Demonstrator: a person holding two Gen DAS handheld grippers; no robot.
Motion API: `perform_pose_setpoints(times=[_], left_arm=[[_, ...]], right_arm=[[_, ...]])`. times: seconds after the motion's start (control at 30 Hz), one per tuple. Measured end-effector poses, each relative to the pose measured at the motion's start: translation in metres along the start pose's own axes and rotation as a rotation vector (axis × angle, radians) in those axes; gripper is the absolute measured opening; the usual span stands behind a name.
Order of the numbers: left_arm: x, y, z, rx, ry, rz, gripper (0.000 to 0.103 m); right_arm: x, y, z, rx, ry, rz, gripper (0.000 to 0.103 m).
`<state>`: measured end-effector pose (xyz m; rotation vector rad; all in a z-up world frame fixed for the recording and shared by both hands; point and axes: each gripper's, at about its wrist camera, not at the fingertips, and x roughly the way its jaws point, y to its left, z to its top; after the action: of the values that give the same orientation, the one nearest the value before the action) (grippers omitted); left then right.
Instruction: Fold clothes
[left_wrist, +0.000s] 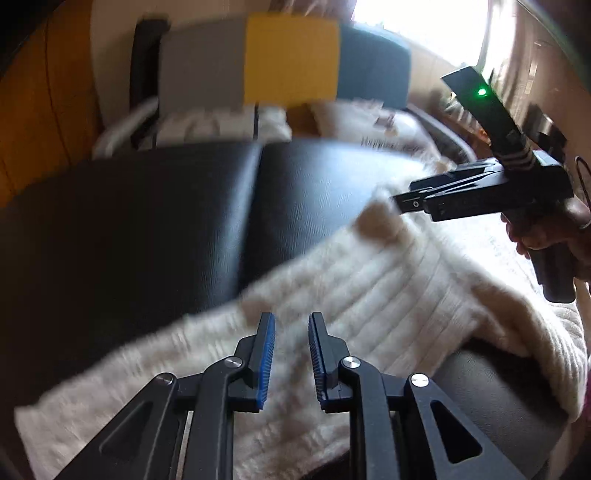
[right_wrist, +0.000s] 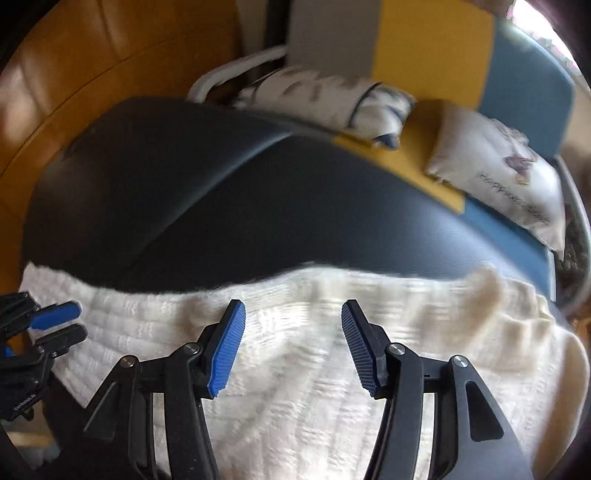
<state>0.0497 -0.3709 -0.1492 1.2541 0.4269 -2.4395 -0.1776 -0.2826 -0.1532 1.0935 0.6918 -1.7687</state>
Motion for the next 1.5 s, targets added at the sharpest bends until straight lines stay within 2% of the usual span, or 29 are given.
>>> perform_pose_setpoints(times=[0.07,0.2,0.33,0.43,0.57,0.6,0.67,0.77,0.9,1.0,1.07,1.17,1.27,1.37,1.43,1.5], left_arm=[[0.000,0.000,-0.005,0.010,-0.022,0.019,0.021],[-0.012,0.012,-0.009,-0.047,-0.039,-0.001,0.020],[-0.062,0.066,-0.027,-0.180,-0.125,0.063,0.020],[-0.099,0.116,-0.056,-0.281,-0.142,0.131,0.020],[-0.147,0.184,-0.095,-0.416,-0.165,0.223,0.016],[-0.155,0.191,-0.104,-0.428,-0.176,0.198,0.016],[-0.159,0.187,-0.110,-0.407,-0.191,0.168,0.016],[-0.137,0.167,-0.111,-0.329,-0.123,0.181,0.016],[-0.091,0.154,-0.115,-0.294,-0.023,0.213,0.019],[-0.090,0.153,-0.109,-0.301,-0.020,0.243,0.019],[-0.090,0.152,-0.104,-0.307,-0.019,0.263,0.018],[-0.107,0.129,-0.088,-0.229,-0.112,0.291,0.018],[-0.107,0.110,-0.080,-0.180,-0.136,0.233,0.018],[-0.089,0.103,-0.080,-0.173,-0.086,0.218,0.018],[-0.076,0.107,-0.080,-0.200,-0.043,0.210,0.018],[-0.075,0.109,-0.080,-0.236,-0.062,0.190,0.018]], right_arm=[[0.015,0.004,0.000,-0.008,0.027,-0.052,0.057],[0.013,-0.002,-0.003,0.067,-0.009,-0.047,0.058],[-0.020,-0.007,-0.017,0.103,-0.062,-0.020,0.058],[-0.051,0.005,-0.034,0.087,-0.105,0.013,0.058],[-0.066,0.020,-0.054,0.052,-0.106,0.016,0.058],[-0.066,0.023,-0.059,0.050,-0.103,0.019,0.058],[-0.062,0.029,-0.064,0.040,-0.089,0.009,0.058],[-0.047,0.033,-0.063,0.047,-0.050,-0.007,0.058],[-0.025,0.037,-0.060,0.061,0.006,-0.025,0.058],[-0.009,0.040,-0.058,0.072,0.048,-0.039,0.060],[-0.008,0.041,-0.052,0.066,0.043,-0.025,0.061],[-0.012,0.042,-0.041,0.050,0.017,0.006,0.061],[-0.016,0.043,-0.029,0.035,-0.008,0.037,0.061],[-0.019,0.044,-0.018,0.019,-0.034,0.068,0.061],[-0.019,0.046,-0.012,0.002,-0.040,0.091,0.061],[-0.004,0.046,-0.010,-0.030,-0.008,0.091,0.061]])
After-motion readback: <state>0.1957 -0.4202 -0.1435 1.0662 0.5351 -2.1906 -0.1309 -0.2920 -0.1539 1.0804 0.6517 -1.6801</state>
